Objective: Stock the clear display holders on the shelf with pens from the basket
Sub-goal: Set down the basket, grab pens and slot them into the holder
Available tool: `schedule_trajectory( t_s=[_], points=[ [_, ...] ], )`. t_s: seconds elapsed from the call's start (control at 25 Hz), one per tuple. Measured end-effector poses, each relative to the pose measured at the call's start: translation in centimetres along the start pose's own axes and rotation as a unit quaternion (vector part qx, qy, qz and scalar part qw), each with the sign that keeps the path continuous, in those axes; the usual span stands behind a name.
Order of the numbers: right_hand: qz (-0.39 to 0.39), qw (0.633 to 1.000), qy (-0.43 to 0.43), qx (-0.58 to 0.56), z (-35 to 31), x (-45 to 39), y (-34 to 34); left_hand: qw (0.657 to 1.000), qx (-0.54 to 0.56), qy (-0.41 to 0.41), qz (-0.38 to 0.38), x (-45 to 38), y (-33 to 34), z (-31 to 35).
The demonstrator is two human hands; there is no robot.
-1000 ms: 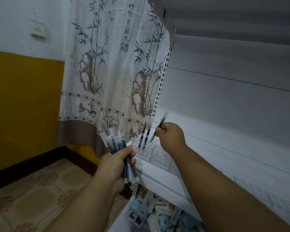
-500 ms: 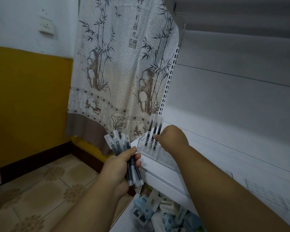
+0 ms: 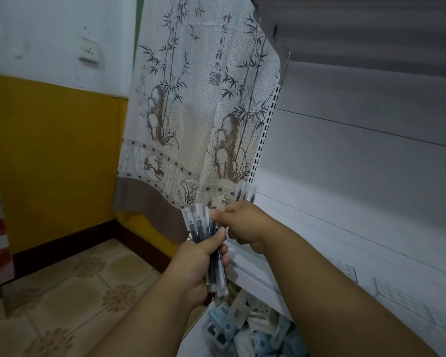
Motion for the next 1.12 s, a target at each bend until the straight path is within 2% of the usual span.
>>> schedule_trajectory(
  t_s=[0.2, 0.44, 0.48, 0.56, 0.64, 0.72, 0.76, 0.8, 0.88, 0.96, 1.0, 1.12],
  points=[
    [0.015, 0.999, 0.022, -0.027, 0.3, 0.1, -0.7, 1.000, -0.008, -0.008, 0.000, 0.5, 0.1, 0.1],
    [0.201, 0.974, 0.006, -0.107, 0.8, 0.3, -5.8, 1.000, 0.012, -0.007, 0.020, 0.4, -0.1, 0.0],
    [0.225, 0.972, -0.023, -0.068, 0.5, 0.9, -6.1, 1.000, 0.013, -0.006, 0.019, 0.3, 0.0, 0.1],
    [0.246, 0.952, -0.133, 0.123, -1.7, 2.6, -5.4, 1.000, 0.015, -0.002, 0.019, -0.1, 0.2, 0.5],
    [0.223, 0.879, -0.254, 0.337, -3.3, 4.1, -2.8, 1.000, 0.009, 0.000, 0.018, -0.6, 0.2, 0.9],
    [0.217, 0.824, -0.300, 0.429, -3.4, 4.5, -2.4, 1.000, -0.004, -0.002, 0.009, -0.7, 0.4, 0.9],
    [0.239, 0.815, -0.303, 0.432, -3.4, 4.5, -3.4, 1.000, -0.009, -0.002, 0.007, -0.8, 0.4, 0.9],
    [0.274, 0.820, -0.291, 0.410, -3.2, 4.1, -4.9, 1.000, -0.011, -0.001, 0.011, -0.8, 0.5, 0.8],
    [0.338, 0.867, -0.215, 0.295, -1.8, 2.8, -9.4, 0.999, -0.010, 0.004, 0.032, -0.9, 0.2, 0.8],
    [0.331, 0.928, -0.120, 0.124, 1.2, 0.6, -12.4, 0.999, -0.009, 0.005, 0.042, -0.9, -0.1, 0.6],
    [0.319, 0.941, -0.085, 0.079, 2.4, -0.3, -12.7, 0.999, -0.007, 0.004, 0.042, -1.0, -0.2, 0.5],
    [0.302, 0.948, -0.052, 0.088, 3.7, -1.9, -11.6, 0.999, 0.000, -0.003, 0.042, -1.2, -0.3, -0.1]
  ],
)
Point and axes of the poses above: each hand's wrist, its own x-axis away from the middle knuckle, its own y-axis out of the palm, z = x × y, the point moved 10 cm from there along -x, towards the middle knuckle, and after that the axes turned 9 degrees about y, right-handed, at the moved point
